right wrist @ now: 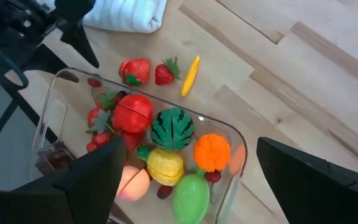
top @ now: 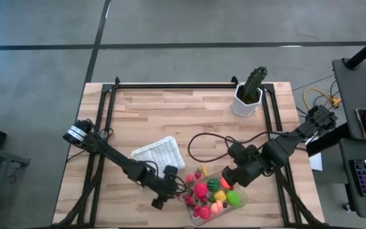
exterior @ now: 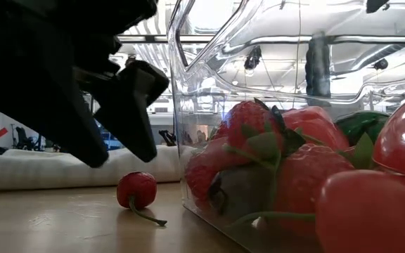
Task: Pick and placing Produce into tupperware
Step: Put the red cherry into the transparent bin
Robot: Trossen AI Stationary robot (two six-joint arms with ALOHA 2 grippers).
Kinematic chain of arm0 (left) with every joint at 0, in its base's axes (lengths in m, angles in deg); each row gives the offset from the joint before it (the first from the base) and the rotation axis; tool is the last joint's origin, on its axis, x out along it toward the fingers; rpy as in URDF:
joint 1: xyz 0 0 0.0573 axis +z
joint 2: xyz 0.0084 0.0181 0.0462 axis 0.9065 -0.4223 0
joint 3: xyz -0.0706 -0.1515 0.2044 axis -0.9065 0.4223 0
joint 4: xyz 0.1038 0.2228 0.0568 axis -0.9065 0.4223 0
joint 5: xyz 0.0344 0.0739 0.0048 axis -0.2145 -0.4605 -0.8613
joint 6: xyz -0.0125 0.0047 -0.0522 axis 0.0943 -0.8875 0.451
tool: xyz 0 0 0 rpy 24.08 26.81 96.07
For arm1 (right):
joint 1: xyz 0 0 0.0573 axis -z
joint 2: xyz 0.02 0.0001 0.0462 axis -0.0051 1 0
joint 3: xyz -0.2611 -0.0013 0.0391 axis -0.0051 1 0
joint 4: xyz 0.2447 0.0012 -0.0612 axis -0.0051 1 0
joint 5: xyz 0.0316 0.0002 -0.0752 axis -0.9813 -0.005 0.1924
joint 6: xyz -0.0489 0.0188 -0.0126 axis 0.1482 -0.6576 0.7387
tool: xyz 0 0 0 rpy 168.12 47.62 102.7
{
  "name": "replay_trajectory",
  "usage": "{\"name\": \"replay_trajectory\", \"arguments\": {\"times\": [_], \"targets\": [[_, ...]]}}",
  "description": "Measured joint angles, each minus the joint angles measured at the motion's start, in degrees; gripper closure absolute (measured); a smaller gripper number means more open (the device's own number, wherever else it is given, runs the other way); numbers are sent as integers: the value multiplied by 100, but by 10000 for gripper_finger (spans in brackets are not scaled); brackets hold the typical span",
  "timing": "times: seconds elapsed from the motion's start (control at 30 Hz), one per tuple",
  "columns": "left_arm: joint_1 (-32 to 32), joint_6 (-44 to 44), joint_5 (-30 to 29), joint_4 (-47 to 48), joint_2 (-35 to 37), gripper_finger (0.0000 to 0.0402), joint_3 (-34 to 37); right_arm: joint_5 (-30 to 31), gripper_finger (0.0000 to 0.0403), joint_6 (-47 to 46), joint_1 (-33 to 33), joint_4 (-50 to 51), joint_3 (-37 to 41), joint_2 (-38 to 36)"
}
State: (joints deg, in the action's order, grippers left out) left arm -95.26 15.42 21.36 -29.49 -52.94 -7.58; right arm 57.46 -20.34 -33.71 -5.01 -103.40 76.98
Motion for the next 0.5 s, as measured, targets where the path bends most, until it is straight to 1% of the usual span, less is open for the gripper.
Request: {"name": "replay_trajectory", "arguments": {"times": [0.23,0.5], "targets": [[-22,15,-38,23,-325,199,-222,0,49,249,0,4,0,0],[-24,24,-94,15,-388,199,-263,1,49,487,0,53,2,0]]}}
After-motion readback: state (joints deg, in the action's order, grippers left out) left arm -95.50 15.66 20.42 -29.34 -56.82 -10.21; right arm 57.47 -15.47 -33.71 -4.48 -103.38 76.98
